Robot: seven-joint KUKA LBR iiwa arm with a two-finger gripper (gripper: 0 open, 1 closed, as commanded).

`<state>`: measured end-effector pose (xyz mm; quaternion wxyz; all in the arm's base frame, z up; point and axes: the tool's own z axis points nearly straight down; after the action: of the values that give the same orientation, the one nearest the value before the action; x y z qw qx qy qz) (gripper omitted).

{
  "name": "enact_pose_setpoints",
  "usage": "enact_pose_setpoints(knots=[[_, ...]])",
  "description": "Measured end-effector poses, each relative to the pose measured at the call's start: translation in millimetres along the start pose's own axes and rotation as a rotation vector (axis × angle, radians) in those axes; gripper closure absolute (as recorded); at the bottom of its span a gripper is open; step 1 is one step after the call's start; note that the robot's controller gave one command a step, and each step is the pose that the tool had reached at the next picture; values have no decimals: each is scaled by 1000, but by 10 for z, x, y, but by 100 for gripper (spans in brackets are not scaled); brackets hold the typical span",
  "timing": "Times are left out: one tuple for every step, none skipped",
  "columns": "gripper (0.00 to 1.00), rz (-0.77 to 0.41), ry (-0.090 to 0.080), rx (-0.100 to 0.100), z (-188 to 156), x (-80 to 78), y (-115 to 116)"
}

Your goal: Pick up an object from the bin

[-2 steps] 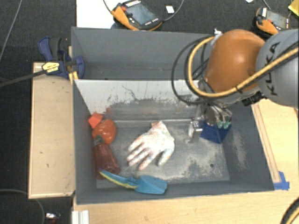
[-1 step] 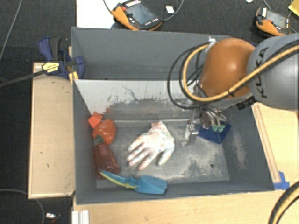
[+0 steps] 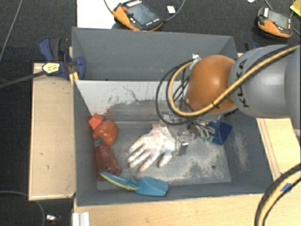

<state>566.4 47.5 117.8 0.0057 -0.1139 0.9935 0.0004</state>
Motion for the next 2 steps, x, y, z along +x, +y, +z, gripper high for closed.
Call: enact_pose_setpoints(knots=[[0, -122, -7, 4, 477, -75, -208], [0, -25, -9, -1, -2, -14, 62]])
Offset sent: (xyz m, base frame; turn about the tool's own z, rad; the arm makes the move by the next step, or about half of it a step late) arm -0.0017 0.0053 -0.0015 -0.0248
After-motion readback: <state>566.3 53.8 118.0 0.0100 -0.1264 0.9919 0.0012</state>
